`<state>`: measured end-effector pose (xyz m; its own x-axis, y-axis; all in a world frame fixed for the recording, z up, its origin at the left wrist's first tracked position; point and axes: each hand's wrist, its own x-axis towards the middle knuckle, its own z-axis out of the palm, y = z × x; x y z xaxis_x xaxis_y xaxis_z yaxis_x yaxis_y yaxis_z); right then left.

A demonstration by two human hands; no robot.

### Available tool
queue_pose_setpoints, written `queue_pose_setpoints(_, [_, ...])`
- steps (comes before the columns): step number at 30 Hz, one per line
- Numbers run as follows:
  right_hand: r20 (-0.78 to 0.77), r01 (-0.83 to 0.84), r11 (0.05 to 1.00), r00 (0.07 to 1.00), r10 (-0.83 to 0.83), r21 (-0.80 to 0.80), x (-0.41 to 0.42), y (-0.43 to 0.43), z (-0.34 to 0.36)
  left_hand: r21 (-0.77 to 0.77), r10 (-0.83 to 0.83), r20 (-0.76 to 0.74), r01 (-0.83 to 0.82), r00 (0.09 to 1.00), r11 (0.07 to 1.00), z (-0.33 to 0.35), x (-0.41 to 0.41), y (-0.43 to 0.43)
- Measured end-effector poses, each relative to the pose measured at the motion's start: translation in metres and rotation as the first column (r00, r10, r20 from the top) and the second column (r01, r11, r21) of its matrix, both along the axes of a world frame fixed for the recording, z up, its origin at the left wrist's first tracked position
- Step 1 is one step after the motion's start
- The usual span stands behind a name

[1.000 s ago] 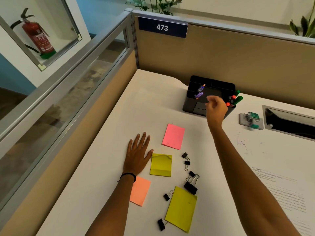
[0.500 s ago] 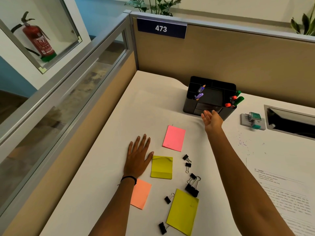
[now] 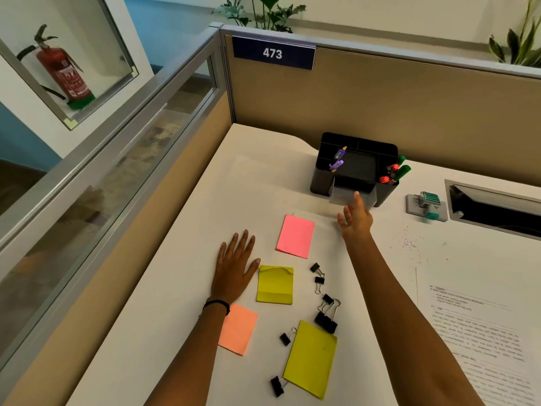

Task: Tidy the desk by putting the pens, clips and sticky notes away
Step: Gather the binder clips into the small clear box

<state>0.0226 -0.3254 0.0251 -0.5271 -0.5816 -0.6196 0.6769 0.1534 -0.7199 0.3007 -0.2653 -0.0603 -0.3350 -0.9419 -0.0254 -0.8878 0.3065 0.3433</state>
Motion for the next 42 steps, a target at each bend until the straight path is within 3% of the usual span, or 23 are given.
queue_pose_setpoints(7, [-0.062, -0.054, 0.997, 0.996, 0.057, 0.052, 0.009, 0.04, -0.007, 0.082, 0.04, -0.335, -0.014, 0.941, 0.997, 0.015, -0.01, 0.0])
queue_pose_setpoints(10, [-0.064, -0.155, 0.988, 0.986, 0.155, 0.011, 0.018, 0.063, -0.012, 0.123, 0.035, -0.533, 0.036, 0.846, 0.992, 0.032, -0.032, 0.01])
queue_pose_setpoints(13, [-0.063, -0.303, 0.952, 0.952, 0.3, -0.04, 0.03, 0.083, -0.012, 0.343, 0.153, -0.691, 0.135, 0.706, 0.929, 0.05, -0.061, 0.017])
queue_pose_setpoints(16, [-0.121, -0.44, 0.897, 0.893, 0.434, -0.027, 0.041, 0.102, -0.017, 0.533, 0.351, -0.759, 0.212, 0.549, 0.819, 0.063, -0.082, 0.024])
queue_pose_setpoints(21, [-0.222, -0.577, 0.816, 0.792, 0.569, 0.035, 0.042, 0.129, -0.017, 0.567, 0.427, -0.776, 0.219, 0.464, 0.794, 0.069, -0.089, 0.035])
queue_pose_setpoints(25, [-0.497, -0.599, 0.764, 0.601, 0.626, 0.238, 0.033, 0.15, -0.017, 0.564, 0.458, -0.785, 0.177, 0.416, 0.807, 0.067, -0.079, 0.038])
queue_pose_setpoints(28, [-0.69, -0.504, 0.729, 0.312, 0.653, 0.463, 0.025, 0.164, -0.023, 0.563, 0.488, -0.783, 0.105, 0.387, 0.82, 0.065, -0.07, 0.039])
queue_pose_setpoints(30, [-0.677, -0.466, 0.642, 0.116, 0.727, 0.609, 0.027, 0.173, -0.024, 0.556, 0.494, -0.788, 0.079, 0.368, 0.827, 0.062, -0.064, 0.042])
queue_pose_setpoints(33, [-0.526, -0.386, 0.443, -0.14, 0.839, 0.809, 0.042, 0.186, -0.026, 0.541, 0.483, -0.794, 0.066, 0.369, 0.838, 0.06, -0.058, 0.046])
queue_pose_setpoints(35, [-0.442, -0.323, 0.351, -0.271, 0.855, 0.879, 0.054, 0.194, -0.03, 0.541, 0.483, -0.797, 0.073, 0.363, 0.838, 0.061, -0.056, 0.05])
queue_pose_setpoints(38, [-0.431, -0.266, 0.356, -0.326, 0.842, 0.896, 0.066, 0.201, -0.032, 0.539, 0.464, -0.804, 0.127, 0.372, 0.833, 0.065, -0.055, 0.056])
queue_pose_setpoints(42, [-0.495, -0.28, 0.421, -0.293, 0.818, 0.862, 0.067, 0.204, -0.031, 0.533, 0.426, -0.801, 0.174, 0.421, 0.828, 0.067, -0.053, 0.062])
